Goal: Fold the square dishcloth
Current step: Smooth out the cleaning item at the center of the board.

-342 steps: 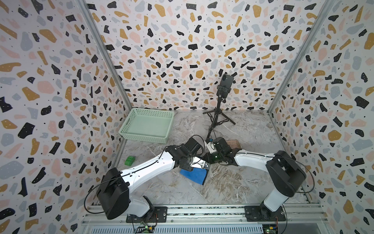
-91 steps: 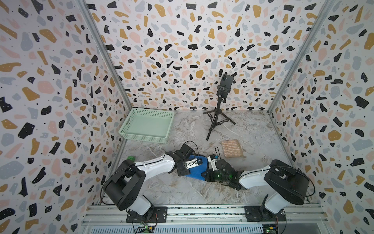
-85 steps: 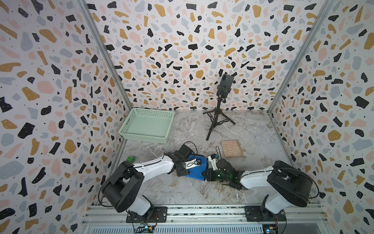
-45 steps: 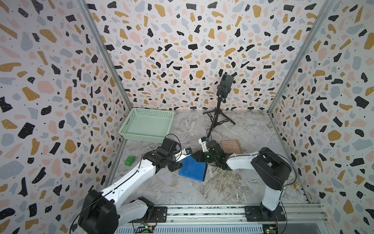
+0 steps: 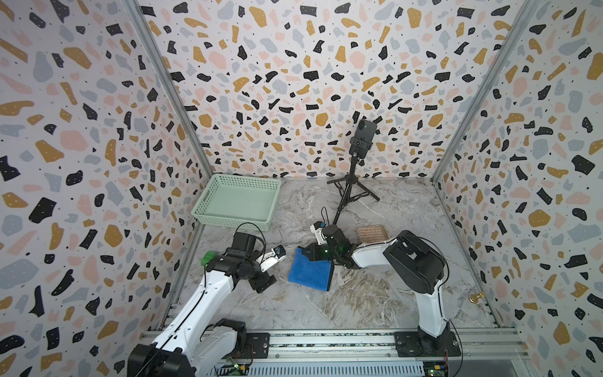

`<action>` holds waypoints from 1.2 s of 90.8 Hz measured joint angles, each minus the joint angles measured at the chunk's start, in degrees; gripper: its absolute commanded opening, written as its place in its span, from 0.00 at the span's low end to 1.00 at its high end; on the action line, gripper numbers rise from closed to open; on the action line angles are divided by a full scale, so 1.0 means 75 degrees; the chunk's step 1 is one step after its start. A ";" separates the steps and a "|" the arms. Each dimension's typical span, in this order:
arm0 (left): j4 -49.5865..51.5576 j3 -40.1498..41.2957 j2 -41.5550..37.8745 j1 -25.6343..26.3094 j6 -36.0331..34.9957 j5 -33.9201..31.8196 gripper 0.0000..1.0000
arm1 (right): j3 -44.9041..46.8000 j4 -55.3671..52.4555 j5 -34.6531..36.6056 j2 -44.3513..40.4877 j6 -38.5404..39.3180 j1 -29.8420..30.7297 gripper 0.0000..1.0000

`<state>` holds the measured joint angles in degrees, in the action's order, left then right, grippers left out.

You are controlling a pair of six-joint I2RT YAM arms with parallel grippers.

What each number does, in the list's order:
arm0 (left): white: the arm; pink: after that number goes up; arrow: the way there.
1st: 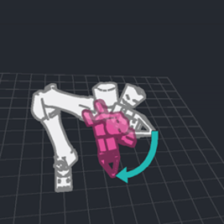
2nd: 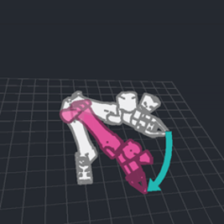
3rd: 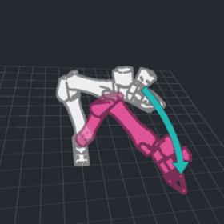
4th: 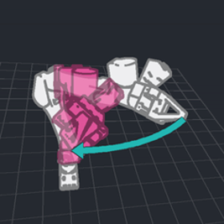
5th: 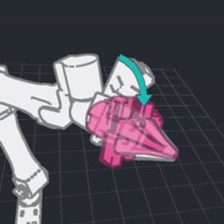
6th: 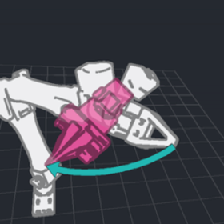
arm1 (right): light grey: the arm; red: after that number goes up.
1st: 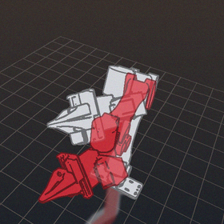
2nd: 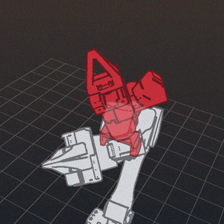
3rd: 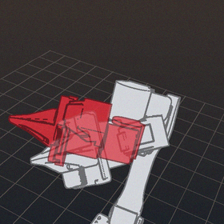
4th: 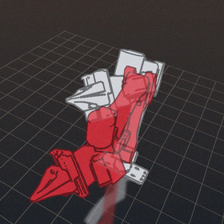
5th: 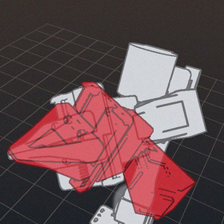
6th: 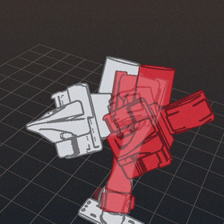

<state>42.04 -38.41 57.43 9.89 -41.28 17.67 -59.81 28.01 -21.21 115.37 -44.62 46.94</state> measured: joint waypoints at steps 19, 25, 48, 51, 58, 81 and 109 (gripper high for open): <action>-0.0358 -0.0189 0.0271 -0.0650 0.0405 0.0207 0.99 | -0.0163 0.0009 -0.0038 0.0055 0.0128 0.0096 0.00; -0.0635 -0.0189 0.0233 -0.0909 0.0644 0.0219 1.00 | -0.0233 0.0009 -0.0020 0.0347 0.0163 0.0134 0.00; -0.2119 0.0192 0.0154 -0.1431 0.1635 -0.0029 1.00 | -0.0420 0.0114 0.0163 0.0632 0.0621 0.0224 0.11; -0.2244 0.0242 0.0201 -0.1454 0.1746 -0.0032 1.00 | -0.0417 -0.0058 0.0286 0.0527 0.0781 0.0286 0.14; -0.2611 0.0411 0.0233 -0.1498 0.2046 -0.0082 1.00 | -0.0335 -0.0551 0.0595 0.0087 0.1180 0.0507 0.18; -0.3593 0.0985 -0.0565 -0.1550 0.2865 0.0064 1.00 | 0.0425 -0.0530 0.1172 -0.1390 0.1760 0.1609 0.20; -0.4135 0.1230 -0.0761 -0.1556 0.3258 0.0376 1.00 | 0.0970 0.0504 0.1233 -0.0347 0.1553 0.1722 0.20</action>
<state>11.03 -29.19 51.72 -1.78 -16.84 20.49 -52.53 31.79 -11.97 112.77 -32.97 59.86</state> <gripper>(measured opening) 0.998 0.195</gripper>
